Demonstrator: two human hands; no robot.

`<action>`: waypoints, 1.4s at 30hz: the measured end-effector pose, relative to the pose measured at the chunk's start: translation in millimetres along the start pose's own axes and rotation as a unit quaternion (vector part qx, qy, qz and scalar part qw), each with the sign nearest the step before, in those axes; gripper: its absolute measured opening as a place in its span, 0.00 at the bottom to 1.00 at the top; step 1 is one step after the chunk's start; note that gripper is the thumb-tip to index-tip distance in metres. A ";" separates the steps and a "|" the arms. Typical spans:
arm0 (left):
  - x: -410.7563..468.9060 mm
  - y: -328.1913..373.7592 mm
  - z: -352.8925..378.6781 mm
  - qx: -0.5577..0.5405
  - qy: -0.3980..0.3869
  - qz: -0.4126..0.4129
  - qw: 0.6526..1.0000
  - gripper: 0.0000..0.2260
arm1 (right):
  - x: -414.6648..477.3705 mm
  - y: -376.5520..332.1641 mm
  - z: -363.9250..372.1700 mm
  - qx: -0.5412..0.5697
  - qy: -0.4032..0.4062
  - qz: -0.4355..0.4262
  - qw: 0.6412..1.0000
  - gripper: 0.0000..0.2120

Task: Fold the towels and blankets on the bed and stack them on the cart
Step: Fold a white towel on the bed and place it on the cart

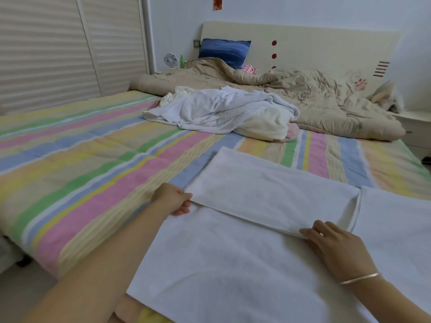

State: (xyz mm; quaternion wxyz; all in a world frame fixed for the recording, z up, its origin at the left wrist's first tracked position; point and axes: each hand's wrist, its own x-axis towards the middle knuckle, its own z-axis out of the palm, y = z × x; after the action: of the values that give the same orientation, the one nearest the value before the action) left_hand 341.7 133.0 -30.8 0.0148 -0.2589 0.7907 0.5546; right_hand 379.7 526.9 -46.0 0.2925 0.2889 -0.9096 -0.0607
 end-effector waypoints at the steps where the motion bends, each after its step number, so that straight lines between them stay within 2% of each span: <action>1: 1.0 -1.6 1.2 -0.001 0.011 0.003 1.000 0.08 | 0.3 -1.5 -0.5 0.003 -0.007 0.003 1.000 0.04; 4: 1.7 -1.8 5.3 -0.013 0.031 0.005 0.999 0.08 | -0.5 -2.6 -0.8 0.022 -0.033 0.019 0.999 0.15; 7: 4.4 0.5 7.6 0.003 0.036 -0.009 0.999 0.08 | -0.8 -4.6 -2.2 0.047 -0.054 0.047 0.996 0.14; 9: 4.9 3.0 7.0 0.089 0.049 -0.012 0.995 0.09 | -1.4 -4.5 -2.3 0.072 -0.053 0.066 0.994 0.09; 10: 2.6 5.7 6.9 0.198 0.075 0.007 0.977 0.12 | -2.4 -3.7 -3.1 0.087 -0.050 0.081 0.992 0.06; 12: -6.9 15.1 17.8 0.409 0.151 0.085 0.896 0.15 | -4.8 0.5 -5.9 0.117 -0.037 0.126 0.984 0.14; 13: -15.6 19.8 23.4 0.452 0.172 0.126 0.866 0.15 | -2.3 0.5 -4.9 0.135 -0.023 0.148 0.979 0.17; 15: -37.8 38.0 57.5 0.442 0.152 0.217 0.857 0.12 | -6.7 11.8 -3.5 0.136 -0.001 0.201 0.970 0.18; 18: -66.3 60.7 136.4 0.359 0.032 0.296 0.884 0.05 | -22.8 41.5 1.6 0.137 0.002 0.289 0.947 0.16; 20: -85.7 74.0 193.7 0.280 -0.074 0.292 0.912 0.06 | -37.6 65.2 1.3 0.161 -0.014 0.355 0.921 0.10; 21: -92.6 80.2 217.7 0.243 -0.115 0.284 0.920 0.07 | -43.3 76.4 0.8 0.181 -0.025 0.384 0.905 0.11; 24: -98.8 102.2 288.8 0.187 -0.168 0.249 0.935 0.09 | -64.5 120.2 -4.5 0.224 -0.031 0.444 0.867 0.12; 27: -87.6 122.3 343.2 0.229 -0.168 0.221 0.933 0.13 | -89.4 162.0 -8.3 0.258 -0.022 0.468 0.845 0.14; 30: -68.8 142.5 382.1 0.265 -0.133 0.188 0.936 0.23 | -111.1 188.8 -12.4 0.293 -0.051 0.482 0.824 0.14; 33: -62.9 161.9 413.5 0.268 -0.127 0.200 0.934 0.22 | -120.4 207.4 -11.3 0.336 -0.065 0.480 0.808 0.13; 35: -68.6 171.3 434.0 0.260 -0.128 0.223 0.931 0.22 | -122.5 218.8 -12.1 0.363 -0.067 0.482 0.795 0.13; 38: -76.9 174.3 444.2 0.249 -0.116 0.258 0.926 0.15 | -123.1 228.8 -15.1 0.374 -0.071 0.469 0.797 0.14; 40: -93.8 172.1 443.6 0.254 -0.114 0.324 0.904 0.18 | -126.7 236.5 -18.7 0.380 -0.065 0.470 0.794 0.14; 41: -106.1 169.9 440.4 0.254 -0.119 0.374 0.884 0.18 | -128.5 240.2 -20.4 0.401 -0.045 0.489 0.773 0.13; 42: -122.0 166.1 437.2 0.249 -0.125 0.433 0.857 0.16 | -130.9 243.9 -25.7 0.442 -0.010 0.527 0.726 0.11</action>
State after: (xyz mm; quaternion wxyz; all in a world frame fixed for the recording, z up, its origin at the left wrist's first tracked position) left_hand 261.3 609.3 -16.6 -0.0644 0.1931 0.9262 0.3175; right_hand 361.4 803.3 -21.7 0.1077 -0.1407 -0.8425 0.5088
